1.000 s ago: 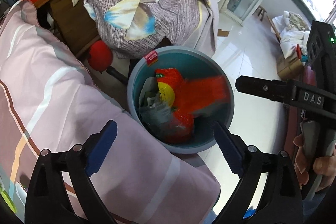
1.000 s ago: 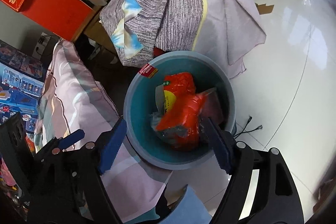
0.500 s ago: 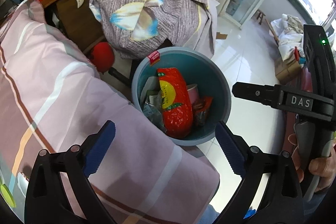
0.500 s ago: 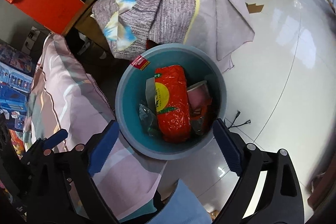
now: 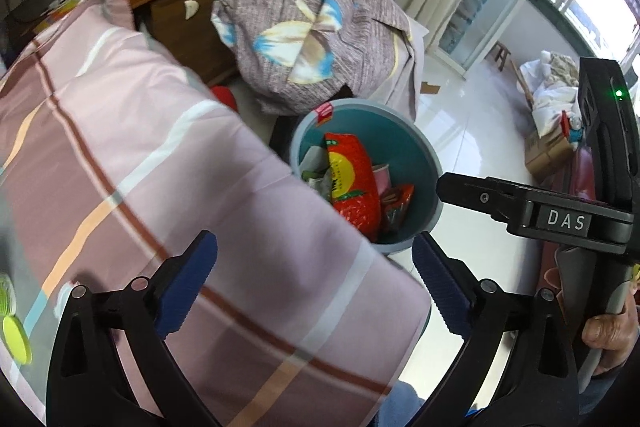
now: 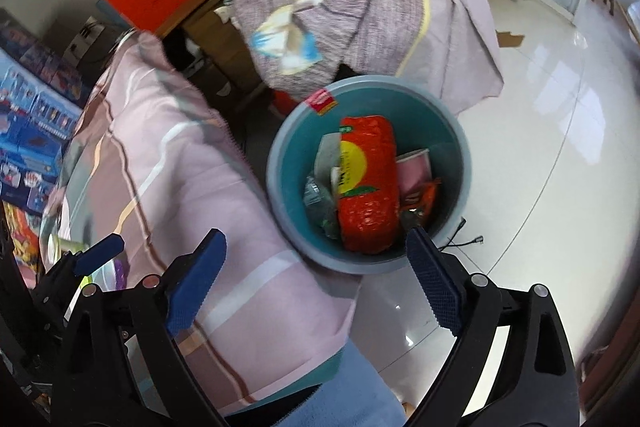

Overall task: Collect trash
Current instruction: 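Move both open tools back over the bed, then close the left tool on the white red-rimmed plastic lid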

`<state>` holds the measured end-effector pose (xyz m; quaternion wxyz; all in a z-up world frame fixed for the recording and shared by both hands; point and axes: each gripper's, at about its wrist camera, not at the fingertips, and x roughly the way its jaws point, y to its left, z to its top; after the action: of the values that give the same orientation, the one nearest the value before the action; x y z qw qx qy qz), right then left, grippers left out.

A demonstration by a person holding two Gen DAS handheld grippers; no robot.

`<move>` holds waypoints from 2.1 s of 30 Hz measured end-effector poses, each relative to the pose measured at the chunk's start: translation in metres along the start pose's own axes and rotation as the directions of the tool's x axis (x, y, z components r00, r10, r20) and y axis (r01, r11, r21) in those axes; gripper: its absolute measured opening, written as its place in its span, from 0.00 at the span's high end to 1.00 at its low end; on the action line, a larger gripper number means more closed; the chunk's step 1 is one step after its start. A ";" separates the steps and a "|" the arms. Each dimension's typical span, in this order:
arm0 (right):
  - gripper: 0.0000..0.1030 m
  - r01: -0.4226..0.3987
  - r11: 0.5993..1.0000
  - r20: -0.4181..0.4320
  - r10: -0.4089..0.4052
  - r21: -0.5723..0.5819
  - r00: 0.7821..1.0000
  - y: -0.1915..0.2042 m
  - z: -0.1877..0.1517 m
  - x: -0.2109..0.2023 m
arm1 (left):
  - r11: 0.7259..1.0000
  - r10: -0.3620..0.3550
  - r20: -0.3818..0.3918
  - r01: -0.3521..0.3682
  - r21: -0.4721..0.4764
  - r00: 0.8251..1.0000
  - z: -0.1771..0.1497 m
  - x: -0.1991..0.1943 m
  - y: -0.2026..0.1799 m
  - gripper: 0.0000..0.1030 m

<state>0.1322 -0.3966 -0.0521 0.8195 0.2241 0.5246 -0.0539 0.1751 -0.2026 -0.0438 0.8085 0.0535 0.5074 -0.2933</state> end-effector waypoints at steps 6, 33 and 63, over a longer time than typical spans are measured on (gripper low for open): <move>0.15 0.002 0.996 -0.026 -0.004 -0.089 1.000 0.039 -0.019 0.001 | 0.999 0.008 0.025 -0.007 -0.049 1.000 -0.028 -0.025 0.025 0.04; 0.15 -0.087 0.894 -0.135 0.030 -0.439 0.990 0.197 -0.157 0.001 | 0.870 0.286 0.012 -0.255 -0.421 0.958 -0.221 -0.141 0.164 0.04; 0.15 -0.127 0.887 -0.161 0.061 -0.445 0.985 0.218 -0.127 0.042 | 0.875 0.275 0.034 -0.235 -0.423 0.961 -0.212 -0.120 0.190 0.44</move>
<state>0.1152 -0.1420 -0.0663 0.8113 0.0553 0.5683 0.1257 0.0707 0.0852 -0.0832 0.8556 -0.0669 0.5082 -0.0716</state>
